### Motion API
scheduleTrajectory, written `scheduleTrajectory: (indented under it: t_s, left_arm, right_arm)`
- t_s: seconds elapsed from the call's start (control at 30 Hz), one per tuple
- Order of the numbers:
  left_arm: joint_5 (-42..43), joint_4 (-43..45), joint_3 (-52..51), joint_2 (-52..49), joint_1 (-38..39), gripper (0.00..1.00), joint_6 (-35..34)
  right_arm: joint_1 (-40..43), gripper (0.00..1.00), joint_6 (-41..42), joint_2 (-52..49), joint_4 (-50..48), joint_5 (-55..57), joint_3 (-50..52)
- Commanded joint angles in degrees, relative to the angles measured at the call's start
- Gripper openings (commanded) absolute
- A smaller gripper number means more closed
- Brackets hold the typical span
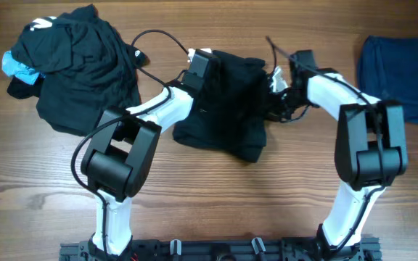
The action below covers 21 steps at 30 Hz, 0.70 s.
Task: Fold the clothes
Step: 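Carry the folded shorts right with the right gripper onto the navy stack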
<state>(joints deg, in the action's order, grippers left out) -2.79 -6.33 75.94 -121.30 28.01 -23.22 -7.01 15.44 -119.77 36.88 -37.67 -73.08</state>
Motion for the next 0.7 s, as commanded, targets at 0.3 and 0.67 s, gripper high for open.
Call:
scheduleTrajectory:
  t_s: [0.3, 0.67]
  left_arm:
    - [0.3, -6.4, 0.2, 9.9, -7.0, 0.04, 0.3]
    - [0.3, -24.7, 0.2, 22.1, -24.3, 0.14, 0.3]
  right_arm:
    - [1.4, 0.04, 2.8, 0.0, -1.7, 8.1, -0.2]
    - [4.5, 0.04, 2.9, 24.2, 1.6, 14.5, -4.9]
